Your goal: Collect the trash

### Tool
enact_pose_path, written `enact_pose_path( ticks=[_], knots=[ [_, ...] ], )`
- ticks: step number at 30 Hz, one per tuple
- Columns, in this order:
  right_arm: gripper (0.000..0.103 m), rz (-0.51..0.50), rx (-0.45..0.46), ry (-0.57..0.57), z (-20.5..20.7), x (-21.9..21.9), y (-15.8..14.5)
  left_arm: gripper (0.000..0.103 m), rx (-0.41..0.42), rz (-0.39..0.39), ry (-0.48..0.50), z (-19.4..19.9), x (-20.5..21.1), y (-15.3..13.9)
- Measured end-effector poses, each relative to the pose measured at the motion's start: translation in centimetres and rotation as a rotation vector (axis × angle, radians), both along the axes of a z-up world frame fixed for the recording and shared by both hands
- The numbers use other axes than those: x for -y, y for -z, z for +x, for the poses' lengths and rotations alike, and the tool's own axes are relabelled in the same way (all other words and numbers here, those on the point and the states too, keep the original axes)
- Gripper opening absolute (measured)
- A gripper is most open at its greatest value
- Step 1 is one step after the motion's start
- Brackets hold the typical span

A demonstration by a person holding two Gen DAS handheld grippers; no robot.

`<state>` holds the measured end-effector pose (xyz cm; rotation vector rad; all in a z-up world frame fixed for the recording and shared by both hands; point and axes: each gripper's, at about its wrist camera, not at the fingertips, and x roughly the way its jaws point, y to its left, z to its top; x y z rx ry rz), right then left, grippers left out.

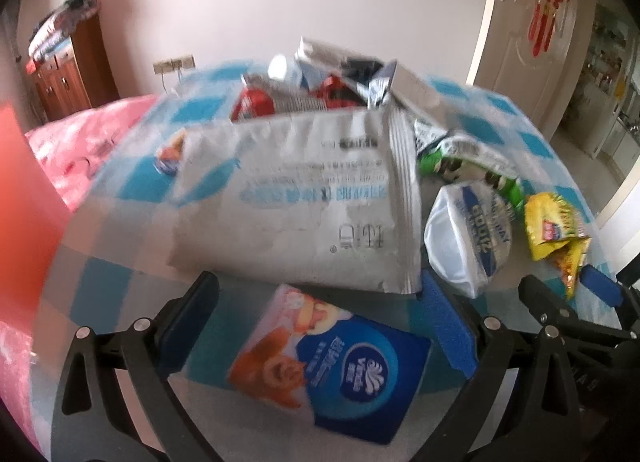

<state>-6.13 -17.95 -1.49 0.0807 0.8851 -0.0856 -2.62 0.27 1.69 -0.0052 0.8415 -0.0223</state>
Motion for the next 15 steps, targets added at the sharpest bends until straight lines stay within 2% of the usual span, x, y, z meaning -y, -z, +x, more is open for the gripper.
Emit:
enact_pose_path(
  ticks=[5, 15],
  knots=[
    [0.098, -0.036, 0.048, -0.013, -2.1, -0.2, -1.2, 0.099, 0.082, 0.028, 0.012, -2.1, -0.1, -2.7],
    [0.098, -0.079, 0.189, -0.017, -6.8, -1.2, -6.0, 0.099, 0.115, 0.036, 0.035, -5.1, -1.0, -5.6]
  ],
)
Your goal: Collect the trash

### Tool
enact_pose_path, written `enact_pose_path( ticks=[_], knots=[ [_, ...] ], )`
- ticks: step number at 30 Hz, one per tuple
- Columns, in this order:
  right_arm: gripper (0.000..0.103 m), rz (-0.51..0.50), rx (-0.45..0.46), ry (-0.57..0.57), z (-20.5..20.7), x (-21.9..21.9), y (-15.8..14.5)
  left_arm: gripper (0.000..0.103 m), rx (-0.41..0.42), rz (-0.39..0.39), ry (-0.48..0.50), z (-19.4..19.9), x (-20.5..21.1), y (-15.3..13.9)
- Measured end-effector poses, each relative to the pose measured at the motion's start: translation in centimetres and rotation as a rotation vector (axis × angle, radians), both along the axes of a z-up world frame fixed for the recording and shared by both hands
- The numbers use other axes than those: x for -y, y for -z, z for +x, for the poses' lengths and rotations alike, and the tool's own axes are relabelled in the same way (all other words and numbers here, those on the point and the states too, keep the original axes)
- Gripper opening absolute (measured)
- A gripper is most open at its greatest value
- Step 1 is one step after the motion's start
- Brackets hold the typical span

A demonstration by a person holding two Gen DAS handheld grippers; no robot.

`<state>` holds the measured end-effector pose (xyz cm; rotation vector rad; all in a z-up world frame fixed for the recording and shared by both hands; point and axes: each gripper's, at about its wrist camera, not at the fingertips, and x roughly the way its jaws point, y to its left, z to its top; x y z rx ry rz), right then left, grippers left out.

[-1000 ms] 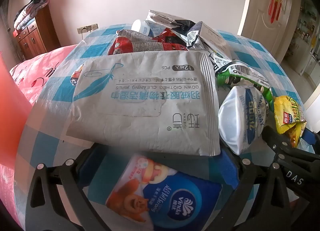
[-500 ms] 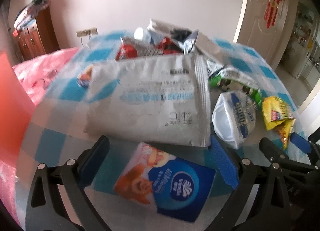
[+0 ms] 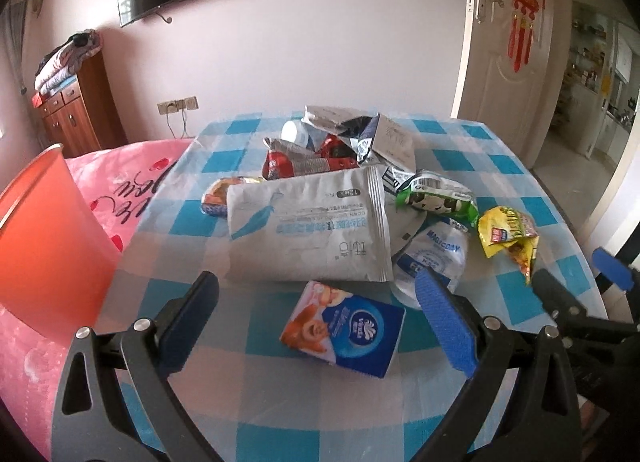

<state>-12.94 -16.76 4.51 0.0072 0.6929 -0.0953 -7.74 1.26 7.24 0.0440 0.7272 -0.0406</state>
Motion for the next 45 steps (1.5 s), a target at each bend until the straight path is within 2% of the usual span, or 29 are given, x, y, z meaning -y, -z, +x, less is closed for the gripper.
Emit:
enact_pose_path(
  ticks=[7, 16, 31, 45],
  knots=[
    [0.098, -0.007, 0.064, -0.010, -2.0, -0.6, -2.5, 0.099, 0.026, -0.007, 0.016, -1.9, -0.8, -1.5],
    [0.098, -0.020, 0.116, -0.014, -3.6, -0.8, -3.8, 0.099, 0.063, 0.008, 0.014, -3.5, -0.7, -2.9],
    [0.098, -0.038, 0.177, -0.016, -5.6, -1.3, -5.3, 0.099, 0.105, 0.000, 0.011, -5.1, -1.3, -4.6],
    [0.098, -0.034, 0.194, -0.007, -6.3, -1.1, -5.4, 0.099, 0.088, -0.010, 0.028, -6.0, -1.5, -4.6]
  ],
)
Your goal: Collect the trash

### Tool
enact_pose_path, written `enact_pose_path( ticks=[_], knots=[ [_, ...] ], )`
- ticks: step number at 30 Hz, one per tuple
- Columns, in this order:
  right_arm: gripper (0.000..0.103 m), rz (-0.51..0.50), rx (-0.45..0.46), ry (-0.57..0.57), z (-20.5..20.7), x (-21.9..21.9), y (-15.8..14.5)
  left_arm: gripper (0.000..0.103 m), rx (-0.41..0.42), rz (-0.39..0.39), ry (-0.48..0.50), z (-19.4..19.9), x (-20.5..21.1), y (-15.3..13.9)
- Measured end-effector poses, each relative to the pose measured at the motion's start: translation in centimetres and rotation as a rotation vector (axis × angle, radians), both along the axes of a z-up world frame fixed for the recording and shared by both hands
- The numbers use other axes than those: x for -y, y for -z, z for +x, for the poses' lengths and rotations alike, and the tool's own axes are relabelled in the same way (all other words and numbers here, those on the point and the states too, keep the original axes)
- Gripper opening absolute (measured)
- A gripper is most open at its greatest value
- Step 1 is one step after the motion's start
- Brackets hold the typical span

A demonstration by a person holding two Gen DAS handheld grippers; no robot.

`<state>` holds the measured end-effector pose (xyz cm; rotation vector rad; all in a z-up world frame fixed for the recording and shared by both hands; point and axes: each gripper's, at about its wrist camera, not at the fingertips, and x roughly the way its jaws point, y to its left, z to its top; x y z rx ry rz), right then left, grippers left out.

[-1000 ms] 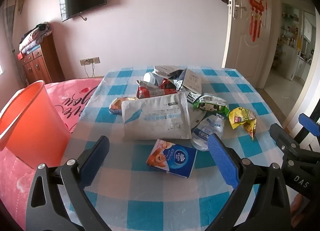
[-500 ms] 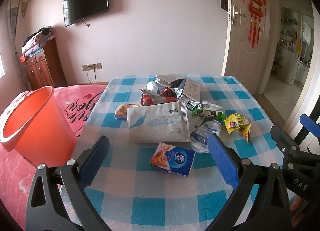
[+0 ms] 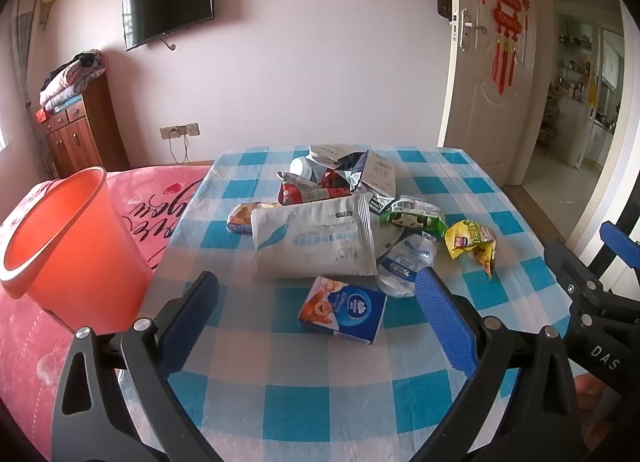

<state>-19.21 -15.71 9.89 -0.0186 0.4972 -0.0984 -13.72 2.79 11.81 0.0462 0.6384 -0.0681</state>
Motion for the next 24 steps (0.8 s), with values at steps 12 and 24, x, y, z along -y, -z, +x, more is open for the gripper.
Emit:
enact_pose_path(
  ticks=[12, 24],
  knots=[
    [0.098, 0.055, -0.068, -0.031, 1.0, 0.6, 2.2, 0.099, -0.038, -0.034, 0.008, 0.1, -0.6, 0.8],
    [0.098, 0.197, -0.140, -0.053, 3.2, 4.1, 5.1, 0.099, -0.166, -0.160, 0.025, 4.8, -0.5, 3.6]
  ],
)
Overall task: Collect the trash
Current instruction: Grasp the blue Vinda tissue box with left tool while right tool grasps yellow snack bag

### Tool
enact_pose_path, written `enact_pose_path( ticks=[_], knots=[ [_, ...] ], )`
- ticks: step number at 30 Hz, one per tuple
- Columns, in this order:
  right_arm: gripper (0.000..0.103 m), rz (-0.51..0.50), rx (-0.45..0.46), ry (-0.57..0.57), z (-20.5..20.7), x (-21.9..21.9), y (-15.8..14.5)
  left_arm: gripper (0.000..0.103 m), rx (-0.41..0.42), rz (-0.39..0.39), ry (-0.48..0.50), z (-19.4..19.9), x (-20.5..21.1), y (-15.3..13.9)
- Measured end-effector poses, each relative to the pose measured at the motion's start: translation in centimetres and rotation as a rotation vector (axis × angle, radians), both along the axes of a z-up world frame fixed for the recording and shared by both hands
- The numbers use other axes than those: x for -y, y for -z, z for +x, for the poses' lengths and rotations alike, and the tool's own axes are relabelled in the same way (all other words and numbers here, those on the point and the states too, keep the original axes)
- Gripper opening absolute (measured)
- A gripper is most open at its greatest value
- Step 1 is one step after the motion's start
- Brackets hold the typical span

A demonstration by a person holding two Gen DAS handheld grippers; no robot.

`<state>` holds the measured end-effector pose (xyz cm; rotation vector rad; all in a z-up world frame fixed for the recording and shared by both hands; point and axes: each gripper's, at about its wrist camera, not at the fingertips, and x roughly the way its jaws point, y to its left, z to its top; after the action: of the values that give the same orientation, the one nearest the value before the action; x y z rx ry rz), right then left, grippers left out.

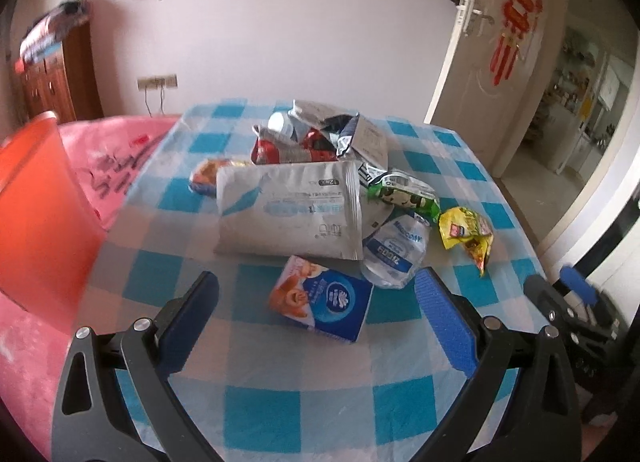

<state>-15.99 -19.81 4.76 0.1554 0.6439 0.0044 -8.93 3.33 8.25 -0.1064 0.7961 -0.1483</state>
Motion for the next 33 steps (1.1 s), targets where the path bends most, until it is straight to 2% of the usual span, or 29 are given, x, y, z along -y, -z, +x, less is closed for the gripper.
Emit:
enact_pose_path(
  ticks=[5, 10, 12, 14, 15, 17, 20, 23, 29, 33],
  knots=[
    [0.098, 0.075, -0.050, -0.014, 1.7, 2.4, 1.4, 0.099, -0.103, -0.093, -0.030, 2.6, -1.1, 1.6],
    [0.098, 0.150, -0.100, -0.042, 3.4, 4.3, 2.8, 0.099, -0.181, -0.197, -0.031, 2.8, -1.4, 3.1],
    [0.097, 0.151, -0.107, -0.063, 3.9, 4.5, 3.1, 0.099, -0.175, -0.152, 0.010, 2.2, -0.4, 3.3],
    [0.096, 0.157, -0.119, -0.095, 4.6, 4.6, 3.5, 0.099, -0.159, -0.062, 0.041, 1.9, 0.7, 3.5],
    [0.089, 0.163, -0.123, -0.106, 4.9, 4.6, 3.7, 0.099, -0.156, -0.018, 0.063, 1.9, 1.4, 3.7],
    [0.081, 0.185, -0.148, -0.134, 5.9, 4.7, 4.1, 0.099, -0.151, 0.045, 0.090, 1.9, 2.1, 4.1],
    [0.081, 0.227, -0.176, -0.166, 7.0, 5.1, 4.5, 0.099, -0.121, 0.121, 0.122, 2.2, 2.8, 4.5],
    [0.081, 0.220, -0.188, -0.200, 8.2, 5.4, 4.3, 0.099, -0.119, 0.183, 0.172, 2.9, 3.4, 5.0],
    [0.081, 0.149, -0.216, -0.293, 10.7, 5.0, 4.0, 0.099, -0.130, 0.214, 0.228, 4.3, 3.5, 5.7],
    [0.081, 0.102, -0.229, -0.358, 11.9, 4.3, 4.2, 0.099, -0.166, 0.179, 0.241, 4.7, 2.9, 6.8]
  ],
)
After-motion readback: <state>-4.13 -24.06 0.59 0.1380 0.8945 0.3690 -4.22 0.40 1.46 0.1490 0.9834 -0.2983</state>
